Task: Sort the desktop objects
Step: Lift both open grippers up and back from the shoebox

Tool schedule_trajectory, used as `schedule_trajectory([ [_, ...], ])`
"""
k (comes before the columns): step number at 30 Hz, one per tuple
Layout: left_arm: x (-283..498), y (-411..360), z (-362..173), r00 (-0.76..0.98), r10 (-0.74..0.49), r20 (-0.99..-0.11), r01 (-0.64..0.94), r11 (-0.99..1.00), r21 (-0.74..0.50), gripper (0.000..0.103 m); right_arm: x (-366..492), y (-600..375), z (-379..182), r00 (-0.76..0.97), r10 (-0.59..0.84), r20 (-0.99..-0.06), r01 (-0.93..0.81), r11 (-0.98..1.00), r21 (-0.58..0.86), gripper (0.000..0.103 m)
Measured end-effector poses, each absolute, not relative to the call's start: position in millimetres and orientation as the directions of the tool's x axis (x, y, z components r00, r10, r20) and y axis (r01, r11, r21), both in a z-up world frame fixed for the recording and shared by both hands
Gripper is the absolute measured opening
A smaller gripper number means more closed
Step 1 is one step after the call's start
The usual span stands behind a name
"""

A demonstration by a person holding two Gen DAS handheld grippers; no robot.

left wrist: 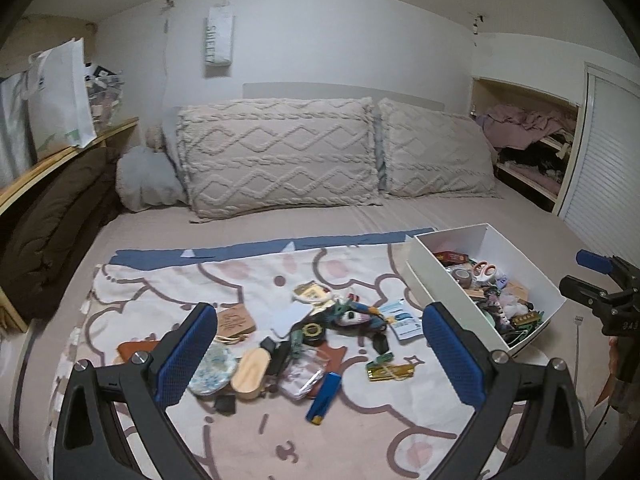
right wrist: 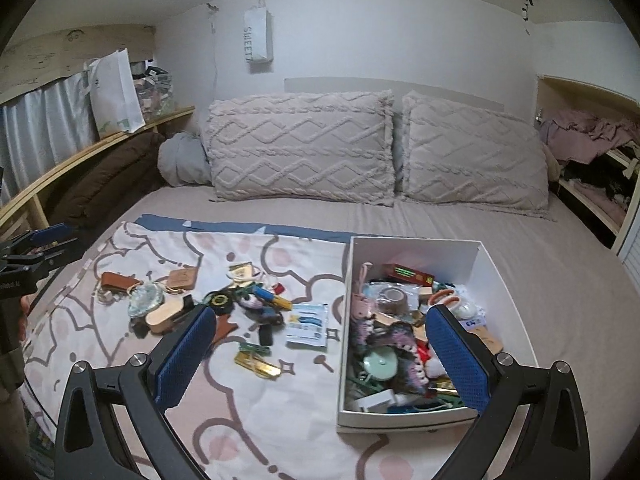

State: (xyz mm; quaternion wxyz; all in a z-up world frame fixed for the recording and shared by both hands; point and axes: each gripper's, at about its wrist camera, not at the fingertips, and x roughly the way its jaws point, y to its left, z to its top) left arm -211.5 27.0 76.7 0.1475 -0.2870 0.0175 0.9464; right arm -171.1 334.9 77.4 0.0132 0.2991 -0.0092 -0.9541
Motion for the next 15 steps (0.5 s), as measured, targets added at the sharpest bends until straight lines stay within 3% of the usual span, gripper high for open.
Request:
schedule_trajectory([
  [15,-200.2,-26.9,54.2,-0.788,0.240,-0.568,-0.227,-0.969,-0.095,0.103,-170.2,283.1,63.7,-0.829,-0.091,-0.552,0.082,-0.996,0.041,0.103],
])
